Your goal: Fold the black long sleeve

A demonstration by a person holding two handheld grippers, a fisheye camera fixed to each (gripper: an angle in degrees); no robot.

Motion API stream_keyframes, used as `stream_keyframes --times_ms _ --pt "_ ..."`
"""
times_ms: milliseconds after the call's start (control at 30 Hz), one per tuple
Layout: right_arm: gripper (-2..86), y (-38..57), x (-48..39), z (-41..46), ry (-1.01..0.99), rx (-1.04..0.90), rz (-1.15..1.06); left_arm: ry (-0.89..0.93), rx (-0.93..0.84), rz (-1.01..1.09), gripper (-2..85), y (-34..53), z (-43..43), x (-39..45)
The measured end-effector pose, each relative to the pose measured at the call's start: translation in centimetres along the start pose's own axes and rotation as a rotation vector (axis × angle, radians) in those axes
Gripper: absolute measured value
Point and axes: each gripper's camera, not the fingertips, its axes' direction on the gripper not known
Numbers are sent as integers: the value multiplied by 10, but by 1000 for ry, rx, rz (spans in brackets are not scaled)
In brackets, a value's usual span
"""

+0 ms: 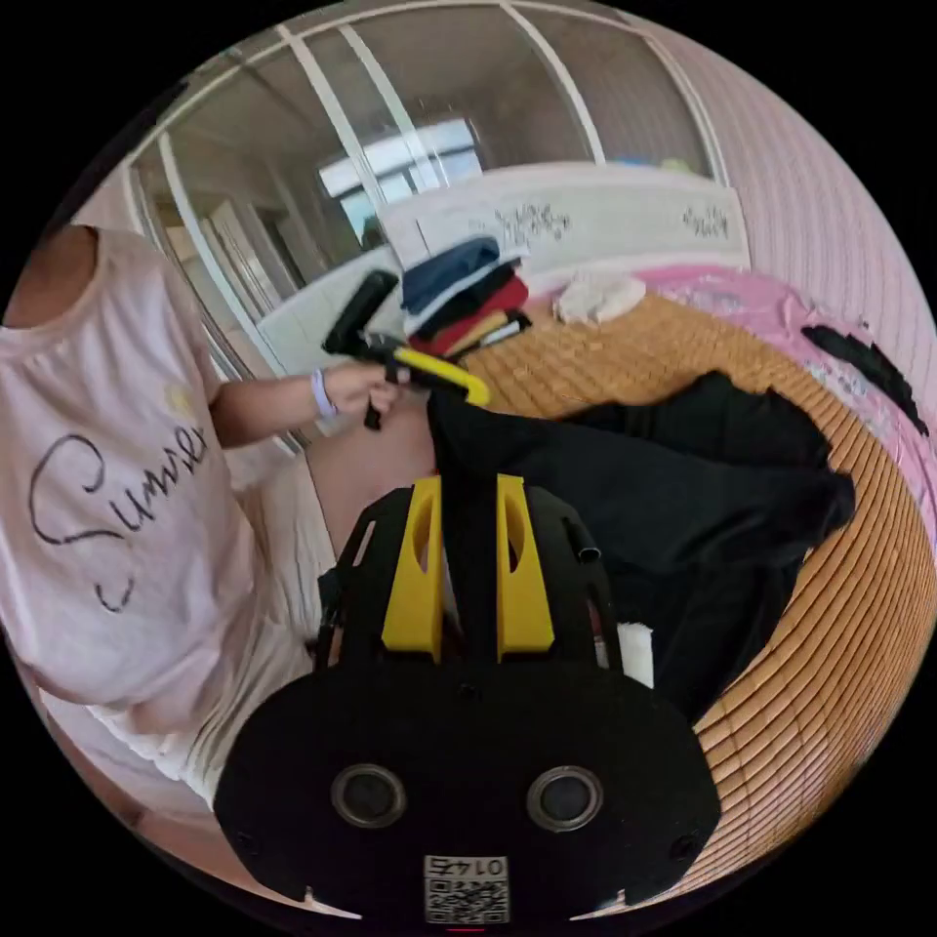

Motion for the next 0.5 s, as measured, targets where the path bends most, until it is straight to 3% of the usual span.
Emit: stream_keyframes --times_ms 300,500 --pt "84 42 40 10 104 62 298 54 -103 21 61 -4 30 -11" --pt "82 64 54 38 102 105 380 -14 -436 183 69 -16 104 16"
